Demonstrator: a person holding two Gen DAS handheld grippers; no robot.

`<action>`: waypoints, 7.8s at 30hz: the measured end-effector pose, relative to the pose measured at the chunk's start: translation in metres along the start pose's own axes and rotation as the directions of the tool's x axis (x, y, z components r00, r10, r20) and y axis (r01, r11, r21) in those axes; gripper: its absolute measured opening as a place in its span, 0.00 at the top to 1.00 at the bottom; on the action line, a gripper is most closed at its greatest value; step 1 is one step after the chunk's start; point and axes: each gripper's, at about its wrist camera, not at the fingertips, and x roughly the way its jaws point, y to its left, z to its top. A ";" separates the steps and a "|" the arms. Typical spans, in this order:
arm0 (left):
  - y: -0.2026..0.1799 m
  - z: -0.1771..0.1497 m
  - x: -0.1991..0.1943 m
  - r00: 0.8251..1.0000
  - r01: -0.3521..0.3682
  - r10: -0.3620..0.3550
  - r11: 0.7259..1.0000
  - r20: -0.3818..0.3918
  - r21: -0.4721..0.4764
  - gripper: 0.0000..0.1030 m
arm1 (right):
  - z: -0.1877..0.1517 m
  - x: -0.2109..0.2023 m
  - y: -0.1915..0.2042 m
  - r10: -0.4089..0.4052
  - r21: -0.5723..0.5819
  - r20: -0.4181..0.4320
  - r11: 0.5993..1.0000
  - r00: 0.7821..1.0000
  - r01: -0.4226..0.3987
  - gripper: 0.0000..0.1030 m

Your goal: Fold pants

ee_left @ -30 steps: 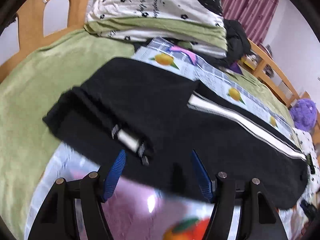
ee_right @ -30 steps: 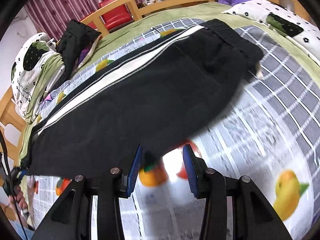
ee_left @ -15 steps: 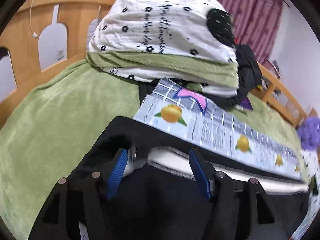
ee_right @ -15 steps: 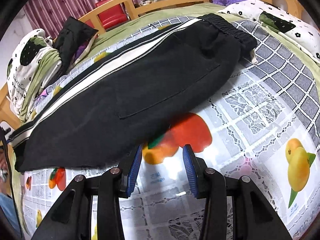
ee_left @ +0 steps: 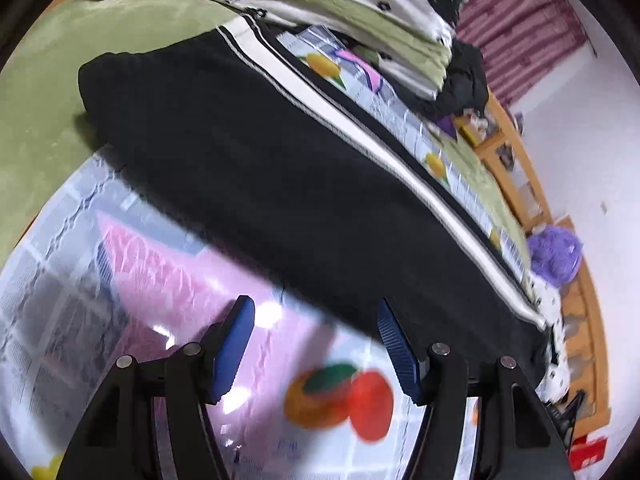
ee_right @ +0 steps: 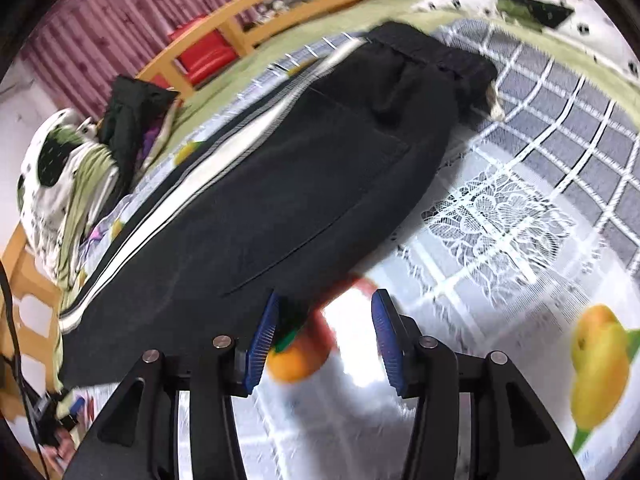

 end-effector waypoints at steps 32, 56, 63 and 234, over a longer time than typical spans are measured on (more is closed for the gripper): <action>0.001 -0.091 -0.113 0.995 -0.076 0.080 0.994 -0.054 0.076 0.89 | -0.037 -0.115 -0.081 0.053 0.080 0.002 0.995 0.999 -0.053 0.92; -0.078 -0.120 -0.159 0.957 -0.289 0.272 0.931 0.104 0.222 0.43 | 0.024 -0.080 -0.180 0.007 0.270 0.114 0.962 0.993 -0.038 0.53; -0.085 -0.125 -0.153 0.958 -0.285 0.268 0.928 0.103 0.240 0.43 | 0.036 -0.122 -0.181 0.032 0.141 0.237 0.988 0.971 -0.068 0.54; 0.142 -0.068 -0.144 0.961 -0.083 0.124 0.982 0.246 -0.172 0.62 | -0.142 -0.102 0.153 0.069 -0.389 0.063 0.920 0.996 -0.039 0.33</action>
